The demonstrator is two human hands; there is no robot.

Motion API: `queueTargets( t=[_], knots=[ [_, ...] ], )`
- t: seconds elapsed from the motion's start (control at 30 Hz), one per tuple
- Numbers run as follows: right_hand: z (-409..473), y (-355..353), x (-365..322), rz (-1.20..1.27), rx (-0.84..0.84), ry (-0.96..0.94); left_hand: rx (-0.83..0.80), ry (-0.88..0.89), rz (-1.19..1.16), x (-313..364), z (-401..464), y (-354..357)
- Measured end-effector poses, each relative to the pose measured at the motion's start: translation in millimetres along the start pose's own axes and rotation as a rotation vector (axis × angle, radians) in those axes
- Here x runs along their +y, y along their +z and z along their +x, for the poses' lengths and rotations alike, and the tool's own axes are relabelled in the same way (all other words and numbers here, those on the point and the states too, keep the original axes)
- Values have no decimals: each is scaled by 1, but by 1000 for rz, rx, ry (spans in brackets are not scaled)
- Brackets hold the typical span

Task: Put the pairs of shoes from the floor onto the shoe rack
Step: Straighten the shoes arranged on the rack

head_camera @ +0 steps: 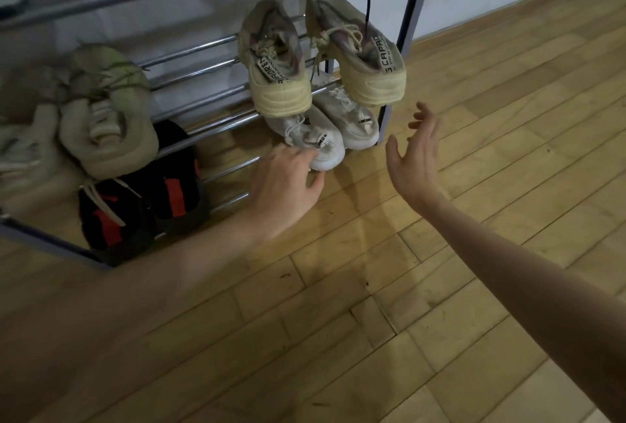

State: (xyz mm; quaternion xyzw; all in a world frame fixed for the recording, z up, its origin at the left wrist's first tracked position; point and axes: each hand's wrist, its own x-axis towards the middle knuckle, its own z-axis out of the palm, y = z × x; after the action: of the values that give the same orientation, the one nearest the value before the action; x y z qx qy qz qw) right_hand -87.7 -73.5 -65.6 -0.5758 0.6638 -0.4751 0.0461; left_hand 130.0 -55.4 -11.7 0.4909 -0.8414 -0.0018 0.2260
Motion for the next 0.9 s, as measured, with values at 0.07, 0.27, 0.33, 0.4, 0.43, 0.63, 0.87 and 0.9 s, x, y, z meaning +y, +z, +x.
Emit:
queueTargets(
  t=[0.07,0.27,0.33,0.4,0.43,0.63,0.87,0.9],
  knots=[
    [5,-8,-8,-25,22,-155,251,155,0,1,4,-24],
    [21,-11,-40,42,-42,-258,186,5,108,-19,46,-56],
    [26,-10,-43,39,-58,-233,67,-83,59,-24,55,-54],
    [28,-11,-46,50,-59,-203,38,-111,27,-24,58,-52],
    [29,-12,-47,56,-54,-196,48,-107,25,-23,58,-51],
    [28,-18,-46,51,-37,-209,60,-188,-30,-22,56,-54],
    [45,-12,-46,16,-25,-228,36,-154,35,-25,58,-57],
    [52,-10,-47,-5,-41,-233,35,-145,51,-25,58,-57]
  ],
)
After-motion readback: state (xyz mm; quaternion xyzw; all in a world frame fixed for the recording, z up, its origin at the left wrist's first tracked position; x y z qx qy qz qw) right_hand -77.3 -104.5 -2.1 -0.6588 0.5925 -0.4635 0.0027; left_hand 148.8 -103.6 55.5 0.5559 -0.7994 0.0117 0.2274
